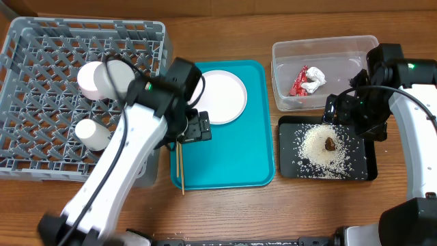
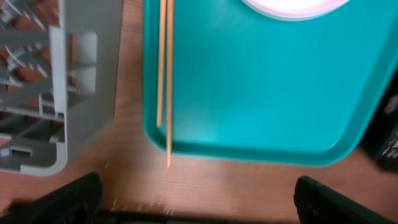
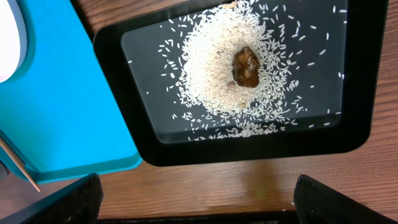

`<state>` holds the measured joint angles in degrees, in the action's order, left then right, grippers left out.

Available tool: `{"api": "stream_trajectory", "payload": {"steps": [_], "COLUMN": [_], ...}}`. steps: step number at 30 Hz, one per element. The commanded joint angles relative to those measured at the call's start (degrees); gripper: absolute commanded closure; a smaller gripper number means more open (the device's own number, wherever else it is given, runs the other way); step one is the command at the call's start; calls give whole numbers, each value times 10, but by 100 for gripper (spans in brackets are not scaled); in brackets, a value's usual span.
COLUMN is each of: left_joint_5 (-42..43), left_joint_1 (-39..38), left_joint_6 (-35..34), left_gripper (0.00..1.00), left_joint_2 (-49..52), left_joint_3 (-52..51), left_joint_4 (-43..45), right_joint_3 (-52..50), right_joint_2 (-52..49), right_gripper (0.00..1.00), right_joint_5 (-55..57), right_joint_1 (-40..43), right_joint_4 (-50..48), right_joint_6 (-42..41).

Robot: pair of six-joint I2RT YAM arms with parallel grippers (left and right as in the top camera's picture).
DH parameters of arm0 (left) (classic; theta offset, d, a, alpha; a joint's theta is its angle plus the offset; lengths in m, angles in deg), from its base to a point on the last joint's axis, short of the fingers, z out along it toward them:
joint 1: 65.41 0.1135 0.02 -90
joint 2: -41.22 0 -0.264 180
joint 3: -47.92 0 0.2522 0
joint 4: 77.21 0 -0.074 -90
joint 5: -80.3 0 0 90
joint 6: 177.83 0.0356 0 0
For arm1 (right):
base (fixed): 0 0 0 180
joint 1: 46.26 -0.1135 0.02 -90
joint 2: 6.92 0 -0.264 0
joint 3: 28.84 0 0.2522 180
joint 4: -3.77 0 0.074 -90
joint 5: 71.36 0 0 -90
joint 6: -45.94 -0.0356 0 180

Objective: Sort waste into correct bins and load items into the dishwasher
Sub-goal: 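Move the left gripper to the wooden chopsticks and grasp them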

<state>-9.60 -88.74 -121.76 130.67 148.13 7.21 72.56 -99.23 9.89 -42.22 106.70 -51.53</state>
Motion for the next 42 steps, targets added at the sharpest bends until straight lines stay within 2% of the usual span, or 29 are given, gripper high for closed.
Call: {"api": "stream_trajectory", "payload": {"steps": [1, 5, 10, 17, 24, 32, 33, 38, 39, 42], "left_joint_5": [-46, -32, -4, 1, 42, 43, 41, 40, 40, 40], "left_joint_1": [-14, -14, -14, -14, -14, -14, -14, -14, -15, -14], "left_joint_6": [-70, -68, -68, -69, -71, -65, -63, -63, -63, -64], "left_gripper": [0, 0, 2, 4, 4, 6, 8, 34, 44, 62], "left_joint_2": [-67, -65, -30, 47, 123, 162, 162, 162, 162, 162], "left_joint_3": [-64, -152, -217, -227, -227, -227, -227, -229, -231, -244], "left_joint_4": [59, 168, 239, 252, 255, 253, 254, 253, 253, 257], "right_joint_3": [2, 2, 2, 2, 2, 2, 2, 2, 2, 2], "right_joint_2": [11, 11, 11, 11, 11, 11, 11, 11, 11, 11], "right_gripper": [0, 0, 0, 0, 0, 0, 0, 0, 0, 0], "right_joint_5": [-1, -1, -3, -3, -3, -3, -3, -3, -3, -3], "right_joint_1": [-2, -2, -2, -2, -2, -2, -2, -2, -2, -2], "right_joint_4": [-1, -1, -1, -1, -1, -1, -1, -1, -1, 1], "right_joint_6": [-1, -1, -1, -1, -1, 0, 0, -1, -1, -1]}}
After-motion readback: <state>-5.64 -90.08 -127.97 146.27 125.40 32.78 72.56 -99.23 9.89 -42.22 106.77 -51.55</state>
